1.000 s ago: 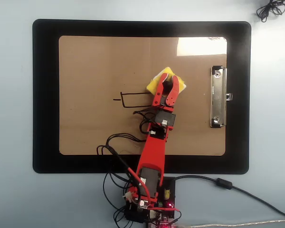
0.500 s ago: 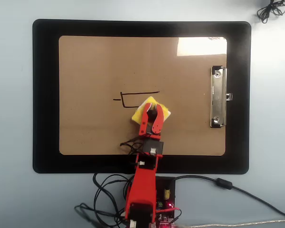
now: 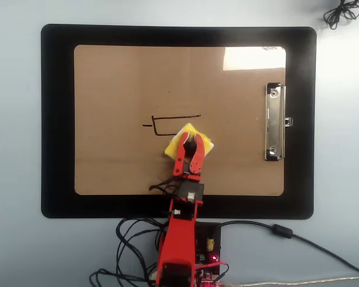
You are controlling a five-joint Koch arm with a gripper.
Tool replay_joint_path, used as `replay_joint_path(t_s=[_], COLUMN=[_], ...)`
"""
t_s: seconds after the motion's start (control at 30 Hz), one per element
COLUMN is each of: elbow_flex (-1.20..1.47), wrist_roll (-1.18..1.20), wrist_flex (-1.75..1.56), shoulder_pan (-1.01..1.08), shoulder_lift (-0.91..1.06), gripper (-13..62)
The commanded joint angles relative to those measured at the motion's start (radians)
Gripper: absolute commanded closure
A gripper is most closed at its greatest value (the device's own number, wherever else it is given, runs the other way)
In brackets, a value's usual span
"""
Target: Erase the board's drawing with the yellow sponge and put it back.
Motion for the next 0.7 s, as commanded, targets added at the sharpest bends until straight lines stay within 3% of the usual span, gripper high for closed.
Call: replay_joint_path(t_s=[0.0,0.07,0.27,0.33,0.43,0.67], elbow_flex=[0.048,0.038,-0.376,-0.428,-0.37,-0.02], wrist_roll=[-0.012,-0.012,-0.018,-0.02,-0.018,-0.029], wrist_flex=[-0.014,-0.008,-0.018,-0.018,-0.018,-0.012], shoulder_pan=[0.011,0.008,-0.032,-0.032,-0.038,-0.164], shoulder_lift=[0.132,0.129,-0.319,-0.374,-0.31,0.054], gripper=[57.4,57.4,57.4,57.4,57.4,57.4])
